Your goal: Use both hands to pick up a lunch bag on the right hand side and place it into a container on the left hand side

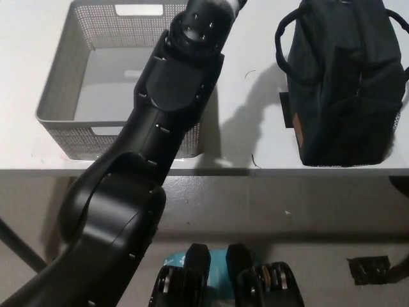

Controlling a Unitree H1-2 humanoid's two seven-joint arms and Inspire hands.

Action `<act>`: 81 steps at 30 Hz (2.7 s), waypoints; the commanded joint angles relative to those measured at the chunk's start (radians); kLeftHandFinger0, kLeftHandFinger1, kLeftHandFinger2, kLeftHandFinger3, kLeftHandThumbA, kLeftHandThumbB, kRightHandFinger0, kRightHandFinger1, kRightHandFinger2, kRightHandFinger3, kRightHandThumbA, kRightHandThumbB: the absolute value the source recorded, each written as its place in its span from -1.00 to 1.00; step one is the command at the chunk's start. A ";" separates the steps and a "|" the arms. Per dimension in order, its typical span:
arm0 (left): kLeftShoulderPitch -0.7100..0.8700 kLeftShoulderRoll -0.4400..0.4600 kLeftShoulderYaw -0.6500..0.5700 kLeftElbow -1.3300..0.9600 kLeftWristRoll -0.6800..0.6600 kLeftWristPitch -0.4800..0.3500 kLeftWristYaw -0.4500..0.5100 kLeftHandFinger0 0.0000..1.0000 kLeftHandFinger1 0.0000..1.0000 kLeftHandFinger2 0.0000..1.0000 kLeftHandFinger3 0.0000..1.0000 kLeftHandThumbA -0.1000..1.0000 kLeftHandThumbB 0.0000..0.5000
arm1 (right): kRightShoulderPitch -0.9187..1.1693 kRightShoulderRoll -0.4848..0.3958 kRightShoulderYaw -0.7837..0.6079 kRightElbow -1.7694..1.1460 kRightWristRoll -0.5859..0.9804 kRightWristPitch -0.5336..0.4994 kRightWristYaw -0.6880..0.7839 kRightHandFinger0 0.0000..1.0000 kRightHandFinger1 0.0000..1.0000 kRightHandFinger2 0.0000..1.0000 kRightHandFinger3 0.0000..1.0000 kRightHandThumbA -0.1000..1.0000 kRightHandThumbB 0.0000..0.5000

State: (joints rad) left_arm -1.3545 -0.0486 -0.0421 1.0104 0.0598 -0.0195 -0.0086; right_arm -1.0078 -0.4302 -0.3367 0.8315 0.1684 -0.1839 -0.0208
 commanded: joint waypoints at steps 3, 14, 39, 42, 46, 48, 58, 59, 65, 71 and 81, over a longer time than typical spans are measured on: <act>-0.068 0.007 -0.009 0.103 0.023 -0.112 0.061 1.00 1.00 1.00 1.00 1.00 0.30 | -0.103 0.002 0.018 0.140 0.041 -0.101 0.075 1.00 1.00 1.00 1.00 1.00 -0.46; -0.005 -0.005 -0.030 0.202 0.038 -0.202 0.071 1.00 1.00 1.00 1.00 1.00 0.08 | -0.133 0.051 0.035 0.407 0.030 -0.216 0.101 1.00 1.00 1.00 1.00 1.00 -0.31; 0.108 -0.171 -0.206 0.289 0.128 -0.078 0.022 1.00 1.00 1.00 1.00 1.00 0.46 | -0.003 0.461 -0.107 0.271 0.297 -0.050 0.231 1.00 1.00 1.00 1.00 1.00 -0.49; 0.082 -0.162 -0.214 0.265 0.124 -0.078 -0.029 1.00 1.00 1.00 1.00 1.00 0.48 | 0.029 0.476 -0.101 0.125 0.319 -0.005 0.181 1.00 1.00 1.00 1.00 1.00 -0.36; 0.074 -0.163 -0.220 0.221 0.119 -0.083 -0.038 1.00 1.00 1.00 1.00 1.00 0.39 | 0.046 0.489 -0.100 0.016 0.343 0.017 0.128 1.00 1.00 1.00 1.00 1.00 -0.47; 0.058 -0.164 -0.210 0.208 0.103 -0.095 -0.043 1.00 1.00 1.00 1.00 1.00 0.41 | 0.043 0.485 -0.092 -0.042 0.344 0.031 0.103 1.00 1.00 1.00 1.00 1.00 -0.53; -0.151 -0.094 -0.134 0.081 0.044 -0.095 -0.057 1.00 1.00 1.00 1.00 1.00 0.16 | -0.173 0.420 -0.007 -0.240 0.256 0.146 -0.070 1.00 1.00 1.00 1.00 1.00 -0.47; -0.163 -0.087 -0.138 0.072 0.054 -0.096 -0.053 1.00 1.00 1.00 1.00 1.00 0.23 | -0.189 0.416 0.000 -0.247 0.251 0.145 -0.072 1.00 1.00 1.00 1.00 1.00 -0.55; -0.266 -0.002 -0.120 -0.016 0.060 -0.073 -0.047 1.00 1.00 1.00 1.00 1.00 0.28 | -0.381 0.387 0.047 -0.193 0.214 0.155 -0.080 1.00 1.00 1.00 1.00 1.00 -0.61; -0.300 0.089 -0.089 -0.170 0.048 0.004 -0.076 1.00 1.00 1.00 1.00 1.00 0.27 | -0.548 0.401 0.061 -0.099 0.221 0.137 -0.071 1.00 1.00 1.00 1.00 1.00 -0.48; -0.220 0.180 -0.057 -0.546 0.089 0.179 -0.033 1.00 1.00 1.00 1.00 1.00 0.35 | -0.651 0.466 0.126 -0.120 0.212 0.137 -0.030 1.00 1.00 1.00 1.00 1.00 -0.45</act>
State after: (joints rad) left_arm -1.3871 0.0736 -0.1382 0.8673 0.1333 0.0163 -0.0092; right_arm -1.2752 -0.0494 -0.3370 0.7740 0.4366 -0.0669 -0.1088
